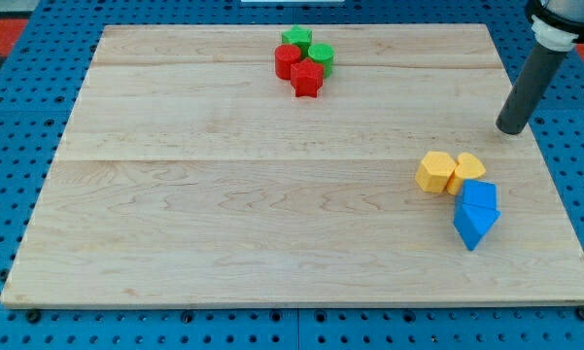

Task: Separate the yellow blocks from blue blocks

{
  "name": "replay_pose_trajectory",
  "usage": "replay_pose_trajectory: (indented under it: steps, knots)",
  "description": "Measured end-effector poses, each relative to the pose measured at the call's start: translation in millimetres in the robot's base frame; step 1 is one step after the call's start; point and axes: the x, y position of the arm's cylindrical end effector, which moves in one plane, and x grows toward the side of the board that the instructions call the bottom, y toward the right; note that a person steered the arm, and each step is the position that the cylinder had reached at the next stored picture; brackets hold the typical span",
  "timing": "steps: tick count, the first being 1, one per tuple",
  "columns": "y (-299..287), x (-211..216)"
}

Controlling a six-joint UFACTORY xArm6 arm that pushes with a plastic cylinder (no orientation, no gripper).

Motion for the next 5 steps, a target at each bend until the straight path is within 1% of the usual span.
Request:
replay_pose_trajectory:
  steps: [1, 2, 3, 4, 5]
  knots:
    - [6.0, 1.8]
    - [26.5, 36.3]
    - [38.9, 87.9]
    - [-7.5, 100.0]
    - [-55.5, 67.9]
